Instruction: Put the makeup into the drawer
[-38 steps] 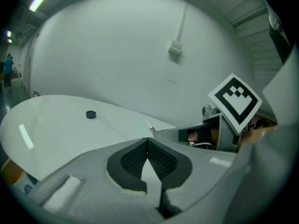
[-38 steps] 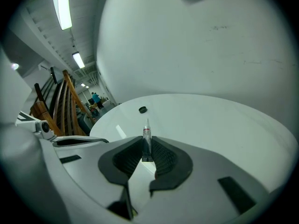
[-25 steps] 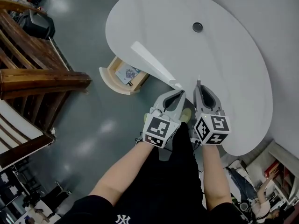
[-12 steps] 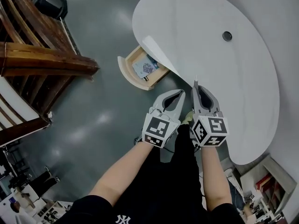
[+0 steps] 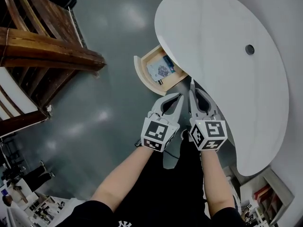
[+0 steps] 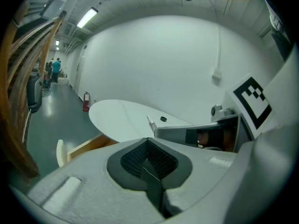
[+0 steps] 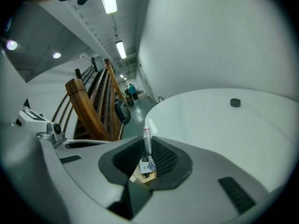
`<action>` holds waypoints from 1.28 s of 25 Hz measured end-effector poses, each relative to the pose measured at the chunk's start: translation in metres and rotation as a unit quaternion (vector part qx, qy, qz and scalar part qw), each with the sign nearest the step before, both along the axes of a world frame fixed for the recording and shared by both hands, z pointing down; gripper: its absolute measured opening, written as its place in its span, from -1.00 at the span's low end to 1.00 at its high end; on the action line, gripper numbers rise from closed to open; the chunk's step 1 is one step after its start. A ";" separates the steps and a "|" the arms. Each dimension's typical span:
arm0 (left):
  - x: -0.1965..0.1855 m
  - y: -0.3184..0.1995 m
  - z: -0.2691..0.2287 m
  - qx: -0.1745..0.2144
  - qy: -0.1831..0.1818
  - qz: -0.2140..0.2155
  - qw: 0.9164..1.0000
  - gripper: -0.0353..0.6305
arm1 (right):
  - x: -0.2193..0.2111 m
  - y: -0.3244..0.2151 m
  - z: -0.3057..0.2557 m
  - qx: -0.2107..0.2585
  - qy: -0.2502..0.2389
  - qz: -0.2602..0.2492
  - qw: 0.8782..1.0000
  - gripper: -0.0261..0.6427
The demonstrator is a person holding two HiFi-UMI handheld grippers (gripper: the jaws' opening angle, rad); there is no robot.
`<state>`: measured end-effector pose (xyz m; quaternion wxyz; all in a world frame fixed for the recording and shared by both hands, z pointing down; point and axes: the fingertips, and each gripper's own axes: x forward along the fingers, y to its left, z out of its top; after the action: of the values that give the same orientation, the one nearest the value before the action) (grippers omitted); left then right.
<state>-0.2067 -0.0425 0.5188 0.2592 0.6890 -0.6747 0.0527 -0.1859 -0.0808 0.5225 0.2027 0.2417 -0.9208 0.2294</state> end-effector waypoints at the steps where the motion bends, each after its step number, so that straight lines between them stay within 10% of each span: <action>1: -0.007 0.003 0.004 -0.002 0.001 -0.006 1.000 -0.87 | -0.007 0.002 0.004 -0.001 0.001 -0.005 1.000 -0.72; 32: -0.107 0.017 0.099 -0.004 0.027 -0.087 0.996 -0.87 | -0.104 0.021 0.171 -0.027 0.083 -0.080 0.993 -0.72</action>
<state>-0.3133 -0.0260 0.6177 0.2841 0.6276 -0.7247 0.0138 -0.2902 -0.0597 0.6932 0.3027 0.1802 -0.9106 0.2163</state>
